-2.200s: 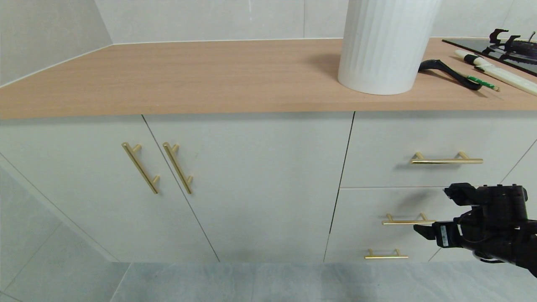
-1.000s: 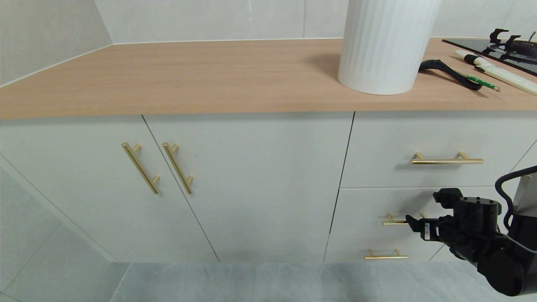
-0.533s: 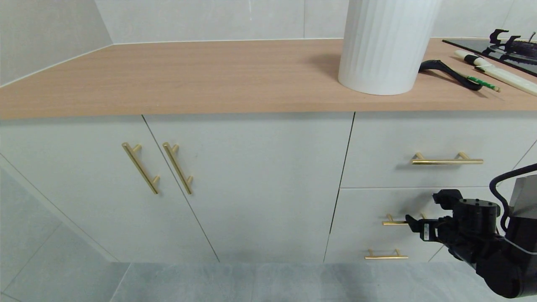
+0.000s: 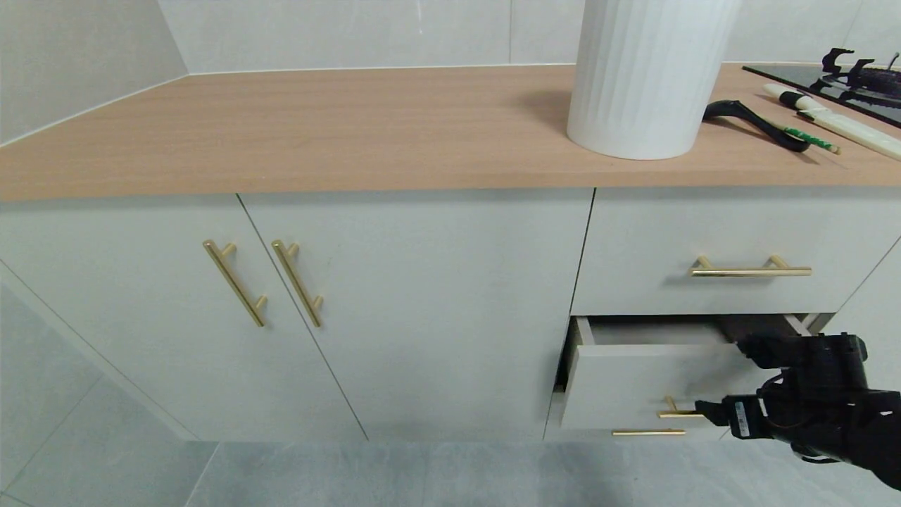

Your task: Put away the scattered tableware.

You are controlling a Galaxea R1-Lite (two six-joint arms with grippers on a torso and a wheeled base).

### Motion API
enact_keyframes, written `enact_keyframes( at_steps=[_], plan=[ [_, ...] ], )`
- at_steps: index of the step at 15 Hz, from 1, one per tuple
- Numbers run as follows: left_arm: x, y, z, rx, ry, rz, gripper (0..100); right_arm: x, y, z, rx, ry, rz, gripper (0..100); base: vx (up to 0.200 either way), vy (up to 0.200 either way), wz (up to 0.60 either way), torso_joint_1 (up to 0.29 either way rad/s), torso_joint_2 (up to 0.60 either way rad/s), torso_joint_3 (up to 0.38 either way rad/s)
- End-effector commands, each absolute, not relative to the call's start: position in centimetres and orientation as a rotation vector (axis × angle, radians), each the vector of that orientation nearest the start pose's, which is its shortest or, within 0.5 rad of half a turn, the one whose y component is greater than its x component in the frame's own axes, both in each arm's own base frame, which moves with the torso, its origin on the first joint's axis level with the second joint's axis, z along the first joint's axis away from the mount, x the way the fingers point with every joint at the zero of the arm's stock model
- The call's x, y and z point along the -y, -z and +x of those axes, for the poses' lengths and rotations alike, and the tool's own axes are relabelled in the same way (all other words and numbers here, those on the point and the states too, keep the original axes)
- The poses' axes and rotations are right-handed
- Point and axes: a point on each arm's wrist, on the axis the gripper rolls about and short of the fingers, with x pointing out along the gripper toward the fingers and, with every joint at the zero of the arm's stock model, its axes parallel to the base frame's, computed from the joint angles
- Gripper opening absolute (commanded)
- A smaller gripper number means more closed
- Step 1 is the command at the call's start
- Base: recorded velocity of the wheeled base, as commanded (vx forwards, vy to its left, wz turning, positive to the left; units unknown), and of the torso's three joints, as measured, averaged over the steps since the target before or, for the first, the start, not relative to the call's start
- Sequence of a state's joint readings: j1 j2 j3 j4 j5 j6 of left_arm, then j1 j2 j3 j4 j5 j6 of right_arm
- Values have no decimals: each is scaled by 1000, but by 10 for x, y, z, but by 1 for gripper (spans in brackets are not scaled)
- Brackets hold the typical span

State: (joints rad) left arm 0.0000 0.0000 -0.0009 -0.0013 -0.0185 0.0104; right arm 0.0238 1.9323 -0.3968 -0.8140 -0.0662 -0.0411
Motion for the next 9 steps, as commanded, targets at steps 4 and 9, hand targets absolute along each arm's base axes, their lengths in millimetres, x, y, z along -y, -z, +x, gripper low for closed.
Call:
enact_keyframes(
  at_steps=[4,9],
  plan=[
    [0,-76,-23,0,18,11,100,-10,-168,204,-479,-41,-64,100,0,0,0,0,0,0],
    [0,-76,-23,0,20,11,100,-29,-184,191,-476,-130,-33,100,0,0,0,0,0,0]
  ],
)
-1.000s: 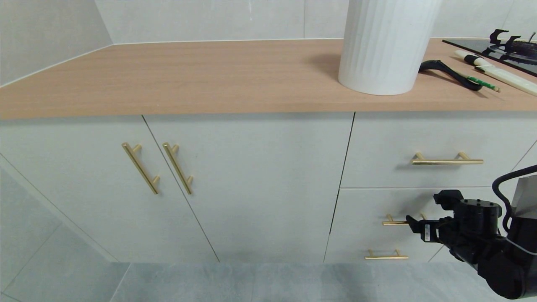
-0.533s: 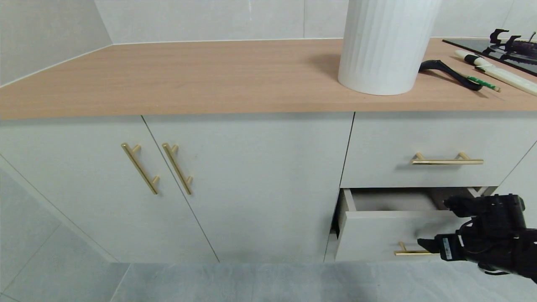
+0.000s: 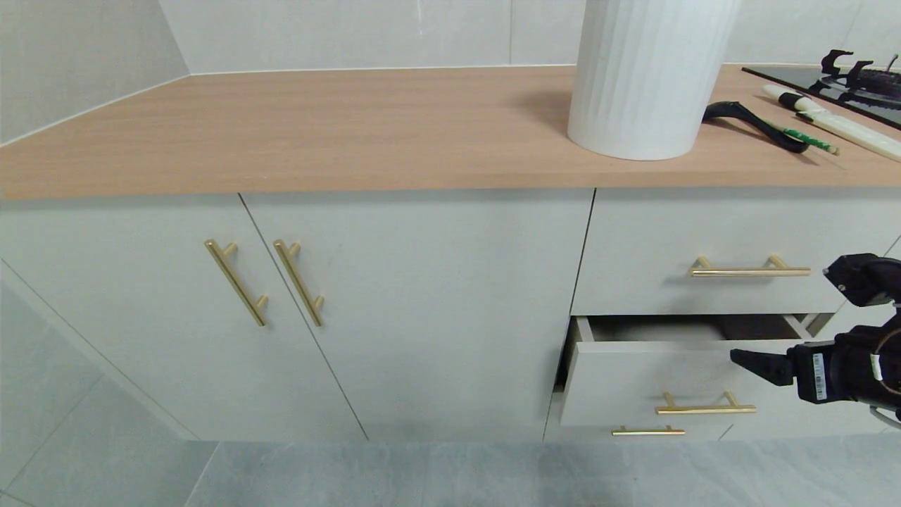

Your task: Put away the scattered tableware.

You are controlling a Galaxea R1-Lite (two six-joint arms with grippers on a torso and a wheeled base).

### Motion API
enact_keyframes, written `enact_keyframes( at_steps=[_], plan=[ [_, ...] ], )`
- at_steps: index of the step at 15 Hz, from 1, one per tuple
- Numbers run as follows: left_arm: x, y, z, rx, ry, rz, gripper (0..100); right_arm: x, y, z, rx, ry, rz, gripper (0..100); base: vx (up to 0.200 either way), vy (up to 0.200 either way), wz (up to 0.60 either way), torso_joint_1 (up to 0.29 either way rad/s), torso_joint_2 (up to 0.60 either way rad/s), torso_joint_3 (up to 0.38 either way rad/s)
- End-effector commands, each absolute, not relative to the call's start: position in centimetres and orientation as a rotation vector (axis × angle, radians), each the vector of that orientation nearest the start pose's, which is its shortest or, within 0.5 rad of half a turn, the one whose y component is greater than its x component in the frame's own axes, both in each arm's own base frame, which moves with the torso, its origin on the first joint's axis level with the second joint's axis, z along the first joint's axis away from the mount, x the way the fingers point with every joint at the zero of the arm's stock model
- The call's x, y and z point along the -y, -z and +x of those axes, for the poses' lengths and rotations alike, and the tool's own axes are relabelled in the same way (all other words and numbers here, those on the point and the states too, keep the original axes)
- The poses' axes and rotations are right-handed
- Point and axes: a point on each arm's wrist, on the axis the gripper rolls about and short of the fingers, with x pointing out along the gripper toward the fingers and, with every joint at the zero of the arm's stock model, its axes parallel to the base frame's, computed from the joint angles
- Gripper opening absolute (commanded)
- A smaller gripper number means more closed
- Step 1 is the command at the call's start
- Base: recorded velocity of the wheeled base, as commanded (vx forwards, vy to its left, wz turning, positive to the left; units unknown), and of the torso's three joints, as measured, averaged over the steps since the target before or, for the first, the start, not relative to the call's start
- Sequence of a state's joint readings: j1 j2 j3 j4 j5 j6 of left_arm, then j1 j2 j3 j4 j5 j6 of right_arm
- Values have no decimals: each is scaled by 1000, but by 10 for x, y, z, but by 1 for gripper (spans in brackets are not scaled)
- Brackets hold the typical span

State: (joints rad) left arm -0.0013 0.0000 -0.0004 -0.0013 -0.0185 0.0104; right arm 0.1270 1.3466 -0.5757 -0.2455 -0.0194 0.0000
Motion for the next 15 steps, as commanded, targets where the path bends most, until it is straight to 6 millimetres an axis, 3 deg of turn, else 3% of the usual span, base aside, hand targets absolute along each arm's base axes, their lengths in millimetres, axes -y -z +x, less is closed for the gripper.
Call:
enact_keyframes(
  at_steps=[1,7,15],
  plan=[
    [0,-76,-23,2,18,11,100,-32,-175,202,-503,-129,-23,100,0,0,0,0,0,0],
    [0,-76,-23,2,18,11,100,-39,-117,248,-474,-61,-27,100,0,0,0,0,0,0],
    [0,-76,-23,0,18,11,100,-42,-89,279,-352,14,-7,100,0,0,0,0,0,0]
  ],
)
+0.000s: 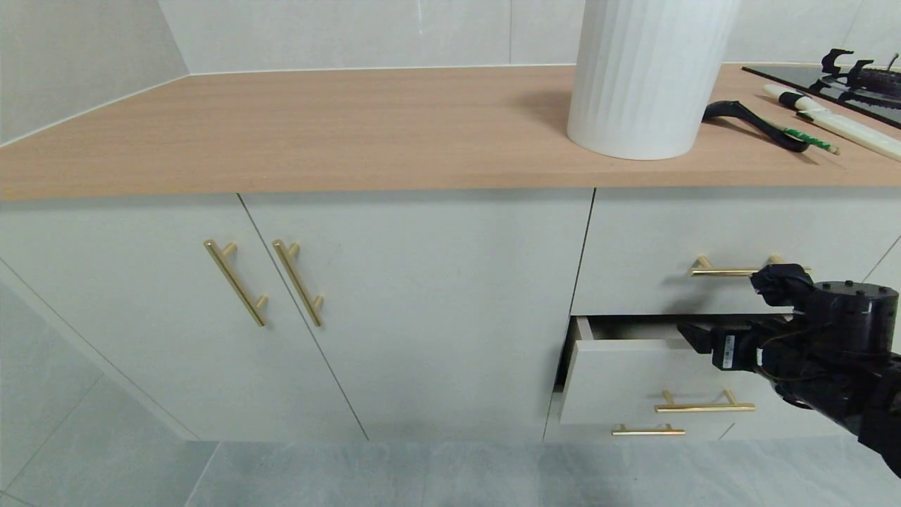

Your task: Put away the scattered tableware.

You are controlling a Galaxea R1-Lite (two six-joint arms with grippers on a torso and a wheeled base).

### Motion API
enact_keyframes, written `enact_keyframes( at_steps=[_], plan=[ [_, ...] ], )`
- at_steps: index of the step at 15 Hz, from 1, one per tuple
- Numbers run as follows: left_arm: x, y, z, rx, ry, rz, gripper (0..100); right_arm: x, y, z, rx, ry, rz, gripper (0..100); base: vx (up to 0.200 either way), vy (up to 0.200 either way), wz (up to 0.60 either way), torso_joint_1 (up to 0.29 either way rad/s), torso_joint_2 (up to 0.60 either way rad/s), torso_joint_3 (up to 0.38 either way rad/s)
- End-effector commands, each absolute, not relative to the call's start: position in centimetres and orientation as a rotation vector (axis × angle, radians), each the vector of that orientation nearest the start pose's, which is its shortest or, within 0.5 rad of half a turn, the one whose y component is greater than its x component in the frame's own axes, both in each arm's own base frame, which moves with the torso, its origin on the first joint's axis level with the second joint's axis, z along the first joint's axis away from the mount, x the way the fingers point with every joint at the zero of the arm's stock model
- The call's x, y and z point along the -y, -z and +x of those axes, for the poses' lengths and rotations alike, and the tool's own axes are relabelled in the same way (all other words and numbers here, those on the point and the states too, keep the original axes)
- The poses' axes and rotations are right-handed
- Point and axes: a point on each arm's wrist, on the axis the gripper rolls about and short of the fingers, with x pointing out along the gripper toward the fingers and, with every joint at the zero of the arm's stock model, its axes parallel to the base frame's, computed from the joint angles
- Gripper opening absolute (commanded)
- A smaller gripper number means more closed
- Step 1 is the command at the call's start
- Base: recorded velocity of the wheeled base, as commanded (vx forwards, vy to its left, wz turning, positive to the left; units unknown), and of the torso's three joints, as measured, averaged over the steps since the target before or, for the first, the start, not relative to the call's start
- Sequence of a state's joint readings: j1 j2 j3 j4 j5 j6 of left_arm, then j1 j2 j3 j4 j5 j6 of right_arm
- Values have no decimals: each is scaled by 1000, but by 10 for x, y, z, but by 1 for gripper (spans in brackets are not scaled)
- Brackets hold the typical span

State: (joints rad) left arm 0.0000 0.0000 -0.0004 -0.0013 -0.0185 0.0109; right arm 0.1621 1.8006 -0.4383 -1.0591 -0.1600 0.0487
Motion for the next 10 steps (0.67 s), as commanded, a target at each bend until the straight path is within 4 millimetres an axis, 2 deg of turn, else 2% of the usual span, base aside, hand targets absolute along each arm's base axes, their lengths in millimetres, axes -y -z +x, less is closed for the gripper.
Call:
enact_keyframes(
  at_steps=[1,4,10],
  plan=[
    [0,-76,-23,2,18,11,100,-42,-85,282,-332,27,-6,100,0,0,0,0,0,0],
    [0,-76,-23,2,18,11,100,-42,-78,283,-313,41,-10,100,0,0,0,0,0,0],
    [0,-76,-23,2,18,11,100,-41,-83,277,-304,40,-13,100,0,0,0,0,0,0]
  ],
)
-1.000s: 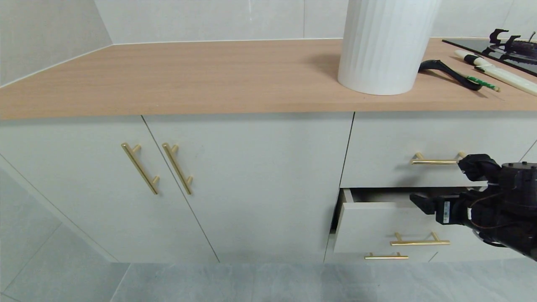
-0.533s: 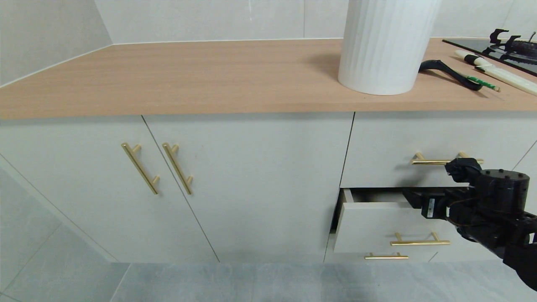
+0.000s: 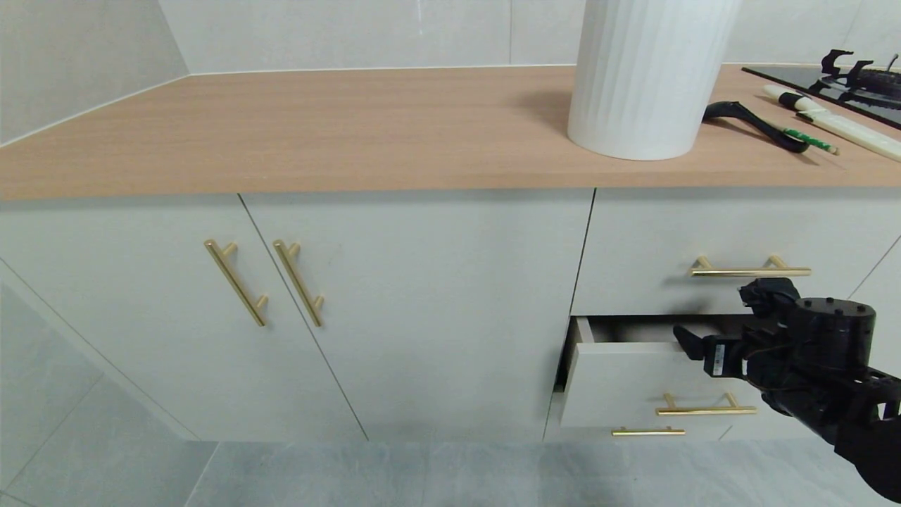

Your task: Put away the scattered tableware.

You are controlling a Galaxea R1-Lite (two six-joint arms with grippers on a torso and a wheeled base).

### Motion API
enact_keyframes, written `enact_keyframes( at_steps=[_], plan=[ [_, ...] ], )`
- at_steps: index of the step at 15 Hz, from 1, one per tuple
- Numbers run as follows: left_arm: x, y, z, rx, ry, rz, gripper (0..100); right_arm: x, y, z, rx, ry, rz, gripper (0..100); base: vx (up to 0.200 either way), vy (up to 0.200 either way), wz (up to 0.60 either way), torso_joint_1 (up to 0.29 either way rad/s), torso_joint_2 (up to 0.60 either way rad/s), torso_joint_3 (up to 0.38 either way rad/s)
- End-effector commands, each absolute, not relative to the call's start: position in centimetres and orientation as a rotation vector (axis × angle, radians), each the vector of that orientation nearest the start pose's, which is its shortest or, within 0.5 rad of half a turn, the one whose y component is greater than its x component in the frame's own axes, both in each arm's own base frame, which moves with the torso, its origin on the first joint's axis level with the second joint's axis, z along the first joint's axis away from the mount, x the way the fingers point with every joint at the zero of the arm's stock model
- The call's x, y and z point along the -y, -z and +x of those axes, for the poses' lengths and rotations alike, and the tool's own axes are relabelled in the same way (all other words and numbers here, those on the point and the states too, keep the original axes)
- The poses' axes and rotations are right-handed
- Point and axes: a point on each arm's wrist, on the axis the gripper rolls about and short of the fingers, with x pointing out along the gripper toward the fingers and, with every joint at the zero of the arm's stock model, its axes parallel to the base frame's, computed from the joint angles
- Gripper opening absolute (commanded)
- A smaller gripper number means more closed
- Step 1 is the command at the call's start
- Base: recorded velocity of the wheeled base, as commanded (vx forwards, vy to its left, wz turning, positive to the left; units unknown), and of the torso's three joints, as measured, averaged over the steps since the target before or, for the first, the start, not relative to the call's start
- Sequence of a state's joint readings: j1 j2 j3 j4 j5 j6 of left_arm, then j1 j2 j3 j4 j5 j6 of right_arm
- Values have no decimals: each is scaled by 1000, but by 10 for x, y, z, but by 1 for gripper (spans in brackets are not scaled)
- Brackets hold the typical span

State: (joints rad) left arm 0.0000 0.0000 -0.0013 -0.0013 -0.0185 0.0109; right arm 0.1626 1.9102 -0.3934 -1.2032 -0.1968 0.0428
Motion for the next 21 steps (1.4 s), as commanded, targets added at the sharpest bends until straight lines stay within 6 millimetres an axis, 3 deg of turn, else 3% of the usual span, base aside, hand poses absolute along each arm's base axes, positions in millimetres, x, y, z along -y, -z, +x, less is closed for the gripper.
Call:
enact_keyframes(
  at_steps=[1,13,18,21],
  plan=[
    [0,-76,-23,0,20,11,100,-41,-86,276,-297,40,-11,100,0,0,0,0,0,0],
    [0,-76,-23,2,20,11,100,-36,-117,238,-486,1,-42,100,0,0,0,0,0,0],
    [0,-76,-23,0,18,11,100,-32,-145,207,-651,-73,-59,100,0,0,0,0,0,0],
    [0,-76,-23,2,18,11,100,-30,-147,190,-742,-144,-159,100,0,0,0,0,0,0]
  ],
)
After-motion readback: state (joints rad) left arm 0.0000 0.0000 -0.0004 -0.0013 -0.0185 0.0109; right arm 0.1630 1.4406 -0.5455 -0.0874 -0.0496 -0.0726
